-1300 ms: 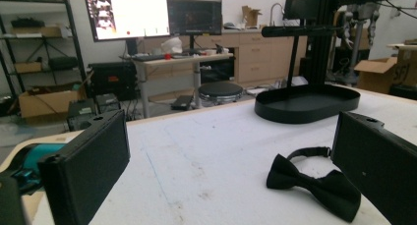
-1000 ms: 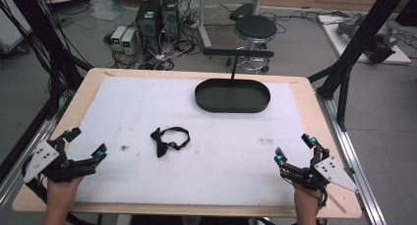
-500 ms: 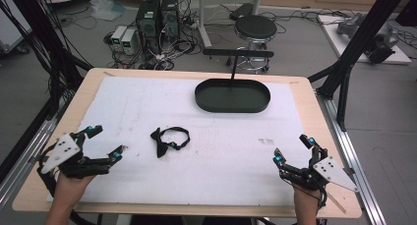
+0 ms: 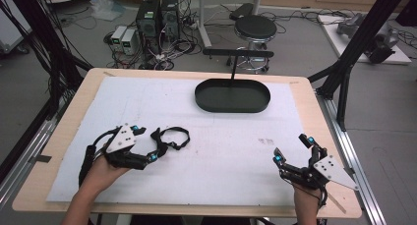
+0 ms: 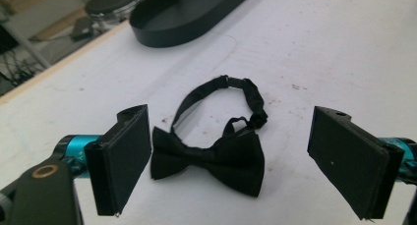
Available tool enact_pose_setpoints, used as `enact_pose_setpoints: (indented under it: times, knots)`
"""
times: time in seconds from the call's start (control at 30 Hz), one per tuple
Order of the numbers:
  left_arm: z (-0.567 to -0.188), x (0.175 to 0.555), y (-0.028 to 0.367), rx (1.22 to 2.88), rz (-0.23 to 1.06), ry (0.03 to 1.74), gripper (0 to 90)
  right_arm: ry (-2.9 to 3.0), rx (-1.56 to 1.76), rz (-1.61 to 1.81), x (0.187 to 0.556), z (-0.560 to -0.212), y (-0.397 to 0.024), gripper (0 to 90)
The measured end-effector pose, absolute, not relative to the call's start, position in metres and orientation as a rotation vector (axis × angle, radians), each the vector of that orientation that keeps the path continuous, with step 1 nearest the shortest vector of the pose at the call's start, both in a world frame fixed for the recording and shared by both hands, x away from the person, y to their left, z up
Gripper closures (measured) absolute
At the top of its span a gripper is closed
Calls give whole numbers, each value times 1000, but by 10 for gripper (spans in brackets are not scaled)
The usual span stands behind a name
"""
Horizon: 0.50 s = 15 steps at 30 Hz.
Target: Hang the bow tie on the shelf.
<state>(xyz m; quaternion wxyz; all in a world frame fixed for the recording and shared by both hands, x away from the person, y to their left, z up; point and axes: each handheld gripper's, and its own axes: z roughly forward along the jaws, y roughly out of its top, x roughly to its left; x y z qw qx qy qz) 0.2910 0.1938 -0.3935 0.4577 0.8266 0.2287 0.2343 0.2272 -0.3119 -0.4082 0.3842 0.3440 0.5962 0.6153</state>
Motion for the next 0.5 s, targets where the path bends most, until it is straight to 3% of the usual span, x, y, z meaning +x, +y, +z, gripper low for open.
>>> enact_pose_setpoints:
  times: [0.5]
  knots:
    - [-415,314,148,2257,499,541,257,1521,871,1573,228,-408,-311,79]
